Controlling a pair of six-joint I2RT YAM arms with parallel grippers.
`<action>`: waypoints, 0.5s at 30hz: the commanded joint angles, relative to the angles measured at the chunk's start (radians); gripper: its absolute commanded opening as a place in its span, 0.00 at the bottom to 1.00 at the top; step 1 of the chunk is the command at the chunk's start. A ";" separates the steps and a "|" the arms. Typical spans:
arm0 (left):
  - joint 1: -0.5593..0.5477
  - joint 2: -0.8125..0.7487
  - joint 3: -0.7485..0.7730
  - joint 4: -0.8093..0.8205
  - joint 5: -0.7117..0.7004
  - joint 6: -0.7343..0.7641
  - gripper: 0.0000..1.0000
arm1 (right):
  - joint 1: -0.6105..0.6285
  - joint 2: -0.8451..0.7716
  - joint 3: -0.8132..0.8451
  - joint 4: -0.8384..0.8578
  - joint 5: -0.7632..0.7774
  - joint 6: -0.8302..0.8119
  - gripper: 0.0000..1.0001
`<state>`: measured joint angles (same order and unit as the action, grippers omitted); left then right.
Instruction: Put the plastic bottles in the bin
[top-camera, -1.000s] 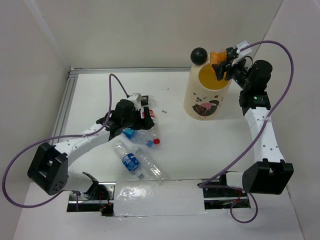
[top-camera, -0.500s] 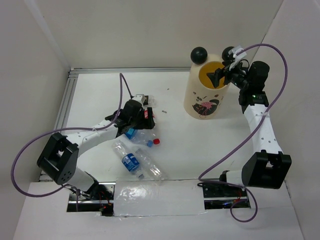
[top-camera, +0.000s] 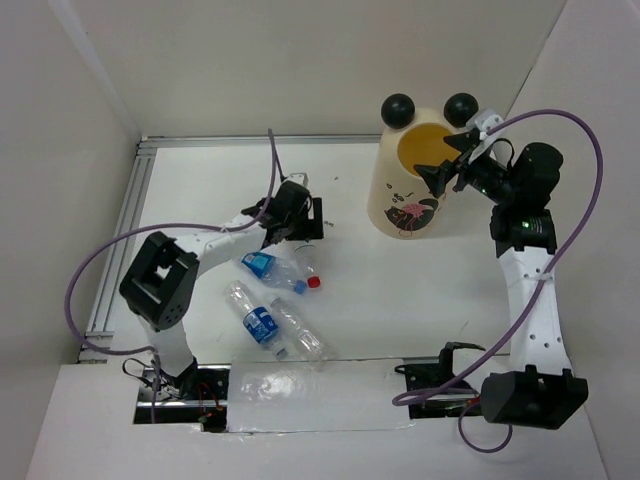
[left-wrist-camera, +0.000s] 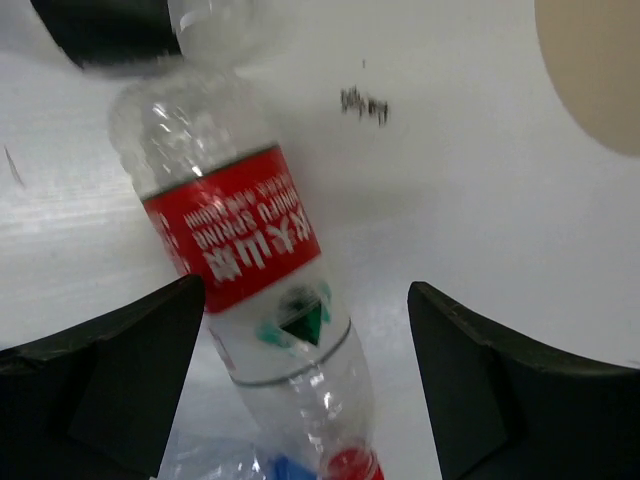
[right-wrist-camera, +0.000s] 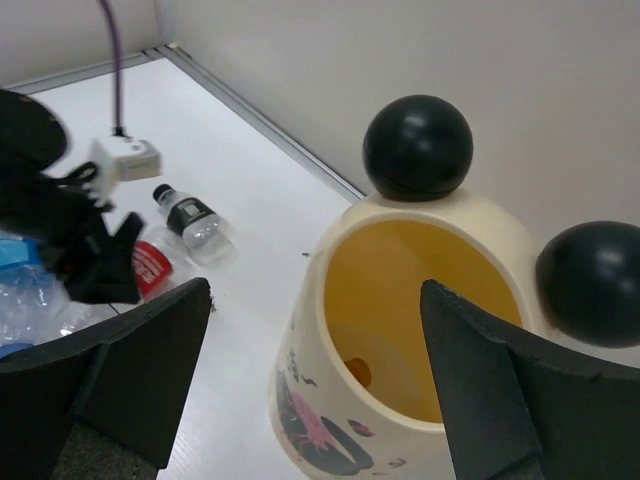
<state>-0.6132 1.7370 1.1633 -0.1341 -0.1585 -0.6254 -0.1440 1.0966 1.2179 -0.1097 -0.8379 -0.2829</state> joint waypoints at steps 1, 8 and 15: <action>-0.003 0.112 0.174 -0.106 -0.110 -0.057 0.95 | -0.014 -0.043 -0.038 -0.076 -0.033 -0.004 0.92; -0.003 0.230 0.293 -0.288 -0.145 -0.108 0.95 | -0.045 -0.106 -0.069 -0.122 -0.033 -0.004 0.95; -0.003 0.251 0.268 -0.302 -0.145 -0.117 0.85 | -0.054 -0.115 -0.080 -0.122 -0.033 0.008 0.95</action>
<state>-0.6132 1.9785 1.4395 -0.4179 -0.2790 -0.7181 -0.1909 1.0096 1.1412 -0.2298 -0.8547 -0.2825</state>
